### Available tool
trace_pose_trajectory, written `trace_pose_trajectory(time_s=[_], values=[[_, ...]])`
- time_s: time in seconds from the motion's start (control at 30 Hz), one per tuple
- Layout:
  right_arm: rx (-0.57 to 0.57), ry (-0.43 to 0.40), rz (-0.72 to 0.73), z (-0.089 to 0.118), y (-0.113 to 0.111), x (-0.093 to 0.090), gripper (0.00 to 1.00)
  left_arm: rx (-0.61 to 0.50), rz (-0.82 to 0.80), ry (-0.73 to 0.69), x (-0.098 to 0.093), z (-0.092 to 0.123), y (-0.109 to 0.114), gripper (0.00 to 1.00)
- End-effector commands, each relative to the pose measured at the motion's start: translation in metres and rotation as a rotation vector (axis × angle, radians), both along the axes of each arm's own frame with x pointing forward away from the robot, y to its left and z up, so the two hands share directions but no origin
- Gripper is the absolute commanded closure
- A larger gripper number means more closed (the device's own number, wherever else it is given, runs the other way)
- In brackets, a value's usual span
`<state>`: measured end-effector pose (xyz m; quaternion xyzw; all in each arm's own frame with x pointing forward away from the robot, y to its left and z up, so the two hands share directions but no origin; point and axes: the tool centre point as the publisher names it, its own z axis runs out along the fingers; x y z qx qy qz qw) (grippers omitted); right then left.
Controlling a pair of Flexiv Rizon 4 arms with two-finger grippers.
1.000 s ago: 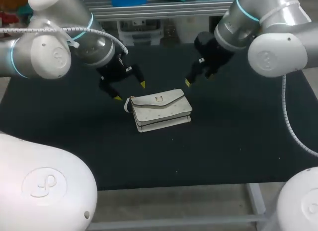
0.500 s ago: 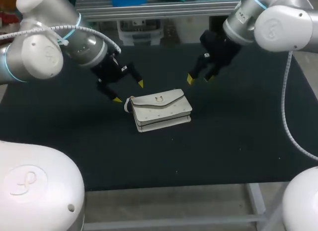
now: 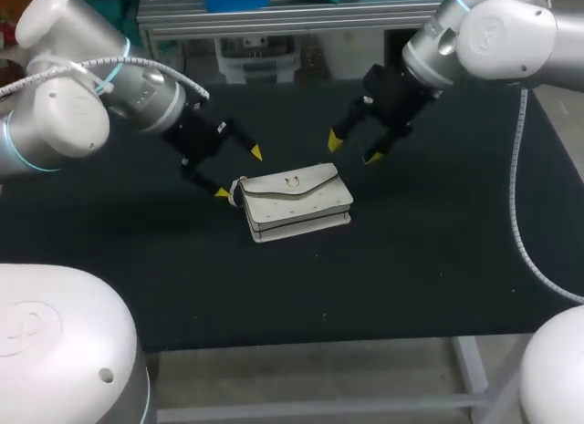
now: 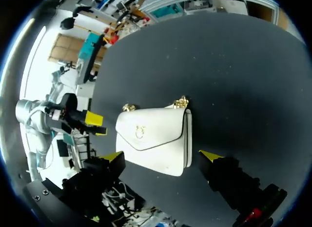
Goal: Pick up the bag, open it, inspect its contents, close it, and place it on the opposite side
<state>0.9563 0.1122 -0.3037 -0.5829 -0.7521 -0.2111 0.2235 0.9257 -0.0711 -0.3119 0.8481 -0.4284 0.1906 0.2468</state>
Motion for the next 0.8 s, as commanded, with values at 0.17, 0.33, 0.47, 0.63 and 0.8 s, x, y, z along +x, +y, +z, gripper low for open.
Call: trace_pose_trajectory(time_s=[0.17,0.33,0.47,0.63,0.8], values=[[0.078,0.198,-0.004,-0.027,0.000,0.013,0.00,-0.103,-0.021,-0.030,0.005,-0.020,0.001,0.00],[0.116,0.276,-0.014,-0.035,0.012,0.015,0.00,-0.127,-0.011,-0.047,0.007,-0.024,-0.002,0.00],[0.118,0.325,-0.022,-0.039,0.019,0.018,0.00,-0.142,-0.001,-0.058,0.009,-0.025,-0.003,0.06],[0.128,0.368,-0.042,-0.049,0.023,0.018,0.00,-0.147,0.007,-0.071,0.011,-0.031,-0.006,0.12],[0.137,0.407,-0.062,-0.062,0.025,0.022,0.00,-0.152,0.008,-0.071,0.013,-0.037,-0.008,0.16]])
